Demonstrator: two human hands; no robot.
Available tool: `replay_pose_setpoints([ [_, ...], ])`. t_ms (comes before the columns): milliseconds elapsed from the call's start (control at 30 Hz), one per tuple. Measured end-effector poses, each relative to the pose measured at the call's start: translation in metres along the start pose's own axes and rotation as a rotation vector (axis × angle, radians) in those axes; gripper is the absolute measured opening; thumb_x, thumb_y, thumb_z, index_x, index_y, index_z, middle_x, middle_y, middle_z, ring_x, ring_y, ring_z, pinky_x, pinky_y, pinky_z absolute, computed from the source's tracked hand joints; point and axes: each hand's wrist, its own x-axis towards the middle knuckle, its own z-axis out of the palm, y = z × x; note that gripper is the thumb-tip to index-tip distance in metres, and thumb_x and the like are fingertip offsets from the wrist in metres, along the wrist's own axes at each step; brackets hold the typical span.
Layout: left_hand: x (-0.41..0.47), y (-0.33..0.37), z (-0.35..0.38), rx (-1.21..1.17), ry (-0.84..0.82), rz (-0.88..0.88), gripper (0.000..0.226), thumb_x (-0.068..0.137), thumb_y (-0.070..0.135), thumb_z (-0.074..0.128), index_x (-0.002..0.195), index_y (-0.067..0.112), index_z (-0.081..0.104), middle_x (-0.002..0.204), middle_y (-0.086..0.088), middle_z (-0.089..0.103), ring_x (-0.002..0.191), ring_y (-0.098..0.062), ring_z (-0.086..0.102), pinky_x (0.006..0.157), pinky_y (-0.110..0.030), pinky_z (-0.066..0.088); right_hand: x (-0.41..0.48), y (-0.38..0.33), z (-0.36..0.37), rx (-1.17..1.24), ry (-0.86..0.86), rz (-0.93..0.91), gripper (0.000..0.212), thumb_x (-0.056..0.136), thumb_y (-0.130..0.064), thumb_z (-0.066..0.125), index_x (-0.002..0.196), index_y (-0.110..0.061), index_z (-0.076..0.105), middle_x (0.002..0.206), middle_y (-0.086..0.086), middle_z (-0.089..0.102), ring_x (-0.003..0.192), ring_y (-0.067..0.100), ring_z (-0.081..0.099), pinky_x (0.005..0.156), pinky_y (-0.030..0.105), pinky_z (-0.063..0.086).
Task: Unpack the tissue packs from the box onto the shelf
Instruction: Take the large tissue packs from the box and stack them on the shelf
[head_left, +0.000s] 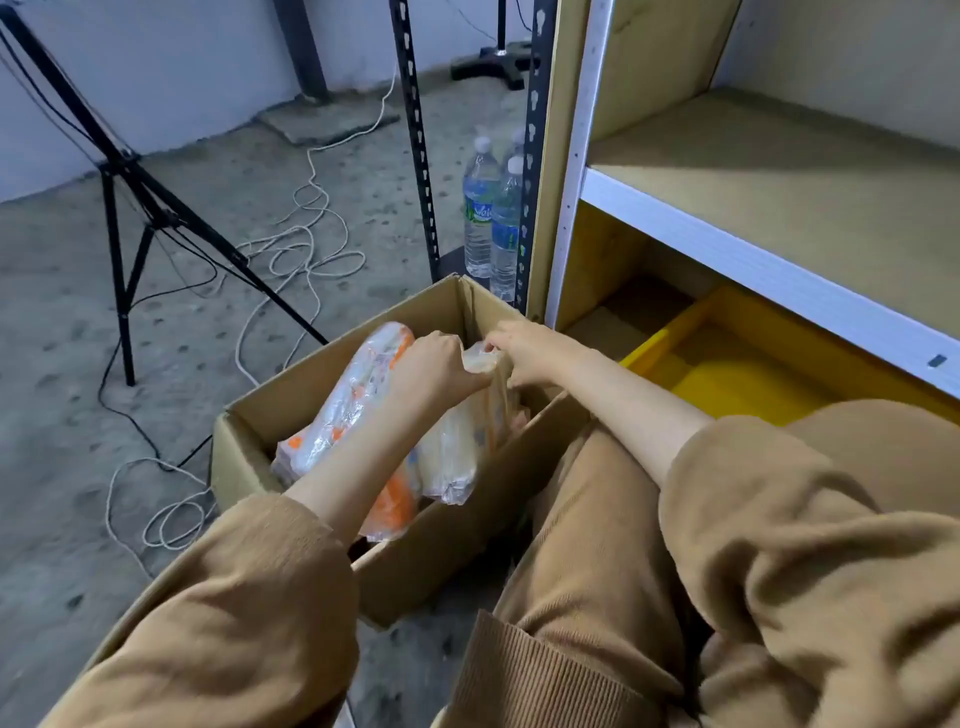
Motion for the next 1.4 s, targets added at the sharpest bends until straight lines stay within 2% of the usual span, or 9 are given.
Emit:
replay_pose_setpoints([
  [167,0.019,-0.001,0.007,-0.006,-0.28,-0.208,0.066,0.082,0.047,0.06,0.132,0.006,0.048,0.134,-0.016,0.054,0.125,-0.029,0.049,0.101,-0.035,0.041,0.032,0.001,0.009,-0.072,-0.113,-0.059,0.059,0.076,-0.011,0.069,0.13,-0.011,0.047,0.132,0.009,0.049,0.121,0.024,0.046,0.101,0.037,0.045],
  [267,0.032,0.0,0.006,-0.035,-0.428,-0.271,0.063,0.081,0.043,0.066,0.129,0.004,0.052,0.135,-0.015,0.053,0.127,-0.029,0.049,0.102,-0.034,0.04,0.051,0.006,0.016,-0.076,-0.178,-0.098,0.056,0.076,-0.012,0.069,0.128,-0.012,0.049,0.132,0.009,0.05,0.12,0.025,0.049,0.098,0.036,0.048],
  [400,0.043,0.001,0.005,0.03,-0.583,-0.277,0.067,0.086,0.045,0.058,0.14,0.01,0.038,0.141,-0.011,0.047,0.133,-0.024,0.041,0.109,-0.031,0.033,0.073,0.012,0.034,-0.237,-0.253,-0.194,0.033,0.067,-0.017,0.071,0.093,-0.02,0.051,0.11,0.009,0.058,0.101,0.029,0.058,0.086,0.042,0.054],
  [467,0.048,0.001,0.008,0.058,-0.601,-0.291,0.069,0.084,0.046,0.061,0.139,0.01,0.039,0.138,-0.01,0.049,0.13,-0.023,0.044,0.107,-0.031,0.036,0.081,0.018,0.042,-0.213,-0.281,-0.209,0.05,0.064,-0.015,0.073,0.109,-0.012,0.053,0.118,0.009,0.054,0.109,0.029,0.055,0.091,0.043,0.051],
  [633,0.045,0.002,0.015,0.122,-0.536,-0.268,0.056,0.081,0.039,0.066,0.123,0.006,0.054,0.122,-0.011,0.061,0.112,-0.023,0.055,0.097,-0.03,0.043,0.087,0.027,0.05,-0.072,-0.319,-0.216,0.075,0.069,-0.006,0.072,0.136,-0.008,0.038,0.139,0.01,0.041,0.129,0.027,0.04,0.105,0.042,0.042],
  [833,0.027,-0.007,0.012,0.068,-0.465,-0.262,0.045,0.075,0.035,0.07,0.106,0.003,0.064,0.089,-0.007,0.052,0.085,-0.02,0.05,0.08,-0.033,0.045,0.07,0.029,0.04,0.026,-0.225,-0.244,0.06,0.068,-0.016,0.074,0.123,-0.009,0.05,0.122,0.009,0.054,0.112,0.024,0.05,0.094,0.034,0.047],
  [1133,-0.005,0.012,-0.062,0.135,-0.358,-0.153,0.052,0.058,0.043,0.072,0.099,0.01,0.07,0.09,-0.007,0.057,0.083,-0.022,0.051,0.057,-0.027,0.038,0.009,0.018,-0.011,0.113,0.031,-0.253,0.045,0.068,-0.026,0.077,0.103,-0.003,0.062,0.107,0.012,0.062,0.1,0.027,0.058,0.083,0.037,0.049],
  [1267,-0.006,0.047,-0.117,0.201,-0.243,-0.042,0.058,0.058,0.043,0.075,0.108,0.014,0.068,0.094,-0.008,0.063,0.086,-0.028,0.057,0.069,-0.029,0.046,-0.024,0.023,-0.071,0.171,0.205,-0.196,0.041,0.069,-0.023,0.077,0.104,-0.007,0.063,0.107,0.01,0.061,0.09,0.016,0.052,0.079,0.029,0.044],
  [1400,-0.002,0.095,-0.165,0.192,-0.065,0.099,0.074,0.046,0.047,0.065,0.113,0.014,0.066,0.1,-0.01,0.063,0.084,-0.027,0.054,0.069,-0.028,0.048,-0.061,0.045,-0.139,0.069,0.451,-0.09,0.042,0.066,-0.021,0.078,0.103,-0.01,0.063,0.109,0.011,0.06,0.097,0.026,0.058,0.075,0.026,0.04],
])
